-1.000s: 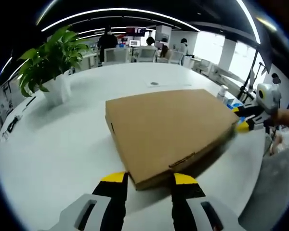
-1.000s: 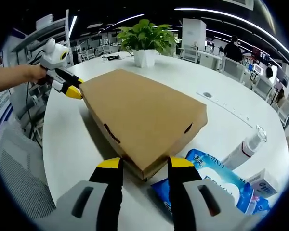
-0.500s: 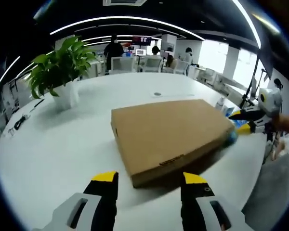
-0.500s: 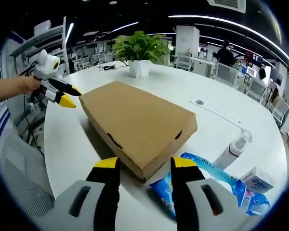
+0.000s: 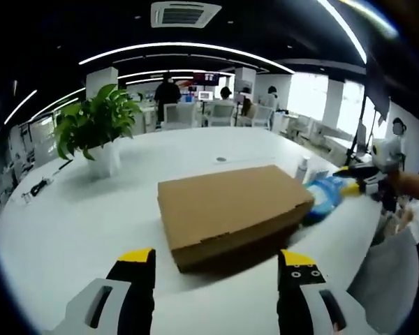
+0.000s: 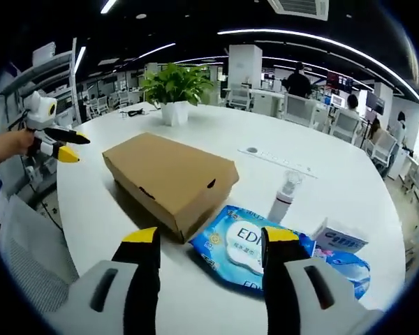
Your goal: Operate the shoe box by opening the lid, removing the specified soft item, and placing it in the target area until the item is outside and the box remains undamaged.
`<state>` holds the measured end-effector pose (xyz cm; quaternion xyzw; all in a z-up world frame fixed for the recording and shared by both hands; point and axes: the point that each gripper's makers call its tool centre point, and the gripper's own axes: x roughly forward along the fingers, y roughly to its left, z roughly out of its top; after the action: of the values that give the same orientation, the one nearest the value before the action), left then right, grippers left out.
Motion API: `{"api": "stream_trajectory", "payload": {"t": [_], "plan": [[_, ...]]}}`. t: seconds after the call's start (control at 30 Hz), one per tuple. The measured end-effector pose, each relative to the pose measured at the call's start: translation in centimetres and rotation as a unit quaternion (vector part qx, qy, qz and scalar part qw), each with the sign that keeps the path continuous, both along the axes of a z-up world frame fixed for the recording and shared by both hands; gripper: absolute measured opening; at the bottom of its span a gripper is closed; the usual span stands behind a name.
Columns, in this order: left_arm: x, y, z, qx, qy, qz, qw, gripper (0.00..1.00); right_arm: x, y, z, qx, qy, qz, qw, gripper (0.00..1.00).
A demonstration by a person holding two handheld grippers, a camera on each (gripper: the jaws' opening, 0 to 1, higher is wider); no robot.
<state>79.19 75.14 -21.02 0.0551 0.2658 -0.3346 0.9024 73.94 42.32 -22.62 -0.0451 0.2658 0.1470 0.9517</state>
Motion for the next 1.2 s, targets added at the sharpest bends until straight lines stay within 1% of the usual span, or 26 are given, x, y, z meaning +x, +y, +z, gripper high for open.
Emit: {"api": "stream_trajectory", "payload": {"t": [0.17,0.23,0.27,0.33,0.43,0.5,0.57,0.6,0.67,0.7,0.73,0.77,0.8,0.83,0.87,0.97,1.1,1.2], "plan": [[-2.0,-0.8,2.0,-0.009,-0.016,-0.003,0.9998,0.78,-1.9,-1.6,1.5,-0.003,-0.005,-0.021,0.9998,0.63],[-2.4,-1.0,2.1,-0.01,-0.02,-0.005,0.9997,0.79,-2.6,-2.4,1.8,0.001,-0.007,-0.033,0.9994,0.66],[-3.1,-1.3,2.5,-0.011,-0.022,-0.005,0.9997,0.8,-3.1,-2.8,2.0,0.001,-0.009,-0.039,0.9992,0.67],[-3.7,-1.5,2.7,-0.013,-0.024,-0.007,0.9996,0.82,-4.0,-3.4,2.5,-0.003,-0.013,-0.047,0.9988,0.71],[-5.0,-2.0,2.9,-0.006,-0.026,-0.014,0.9996,0.86,-5.2,-4.2,2.8,-0.005,-0.016,-0.057,0.9982,0.75],[-5.5,-1.9,2.7,0.0,-0.023,-0.016,0.9996,0.88,-6.0,-4.7,2.9,-0.008,-0.014,-0.063,0.9979,0.79],[-6.0,-2.1,3.0,-0.001,-0.024,-0.016,0.9996,0.9,-7.0,-4.9,2.9,-0.011,-0.012,-0.065,0.9978,0.83],[-6.0,-2.0,3.1,-0.002,-0.025,-0.016,0.9996,0.9,-7.4,-4.9,2.9,-0.012,-0.014,-0.064,0.9978,0.85],[-6.2,-2.0,3.4,-0.01,-0.037,-0.012,0.9992,0.91,-8.2,-5.0,2.5,-0.016,-0.012,-0.061,0.9979,0.89],[-6.3,-2.0,3.5,-0.012,-0.037,-0.011,0.9992,0.92,-8.6,-4.9,2.4,-0.019,-0.01,-0.061,0.9979,0.91],[-6.1,-1.5,3.1,-0.016,-0.035,-0.01,0.9992,0.93,-9.1,-5.0,2.3,-0.018,-0.01,-0.061,0.9979,0.92],[-6.2,-1.4,3.1,-0.017,-0.033,-0.009,0.9993,0.95,-9.4,-5.0,2.2,-0.011,-0.01,-0.064,0.9979,0.93],[-6.3,-1.3,3.0,-0.018,-0.034,-0.01,0.9992,0.96,-9.7,-4.9,2.1,0.005,-0.01,-0.069,0.9976,0.95],[-6.4,-1.3,3.0,-0.018,-0.035,-0.01,0.9992,0.96,-9.8,-4.8,2.1,0.008,-0.01,-0.07,0.9974,0.96],[-6.6,-1.3,3.0,-0.018,-0.039,-0.009,0.999,0.97,-10.2,-4.7,1.9,0.014,-0.004,-0.071,0.9974,0.96],[-6.7,-1.1,3.0,-0.021,-0.038,-0.007,0.999,1.0,-10.9,-4.7,1.9,0.006,-0.005,-0.072,0.9974,0.96],[-7.0,-0.7,2.8,-0.022,-0.036,-0.007,0.9991,1.0,-11.4,-4.9,1.9,0.006,-0.008,-0.082,0.9966,0.96],[-7.2,-1.0,2.6,-0.019,-0.031,-0.009,0.9993,1.0,-11.8,-5.0,1.6,0.006,-0.005,-0.089,0.996,0.96]]}}
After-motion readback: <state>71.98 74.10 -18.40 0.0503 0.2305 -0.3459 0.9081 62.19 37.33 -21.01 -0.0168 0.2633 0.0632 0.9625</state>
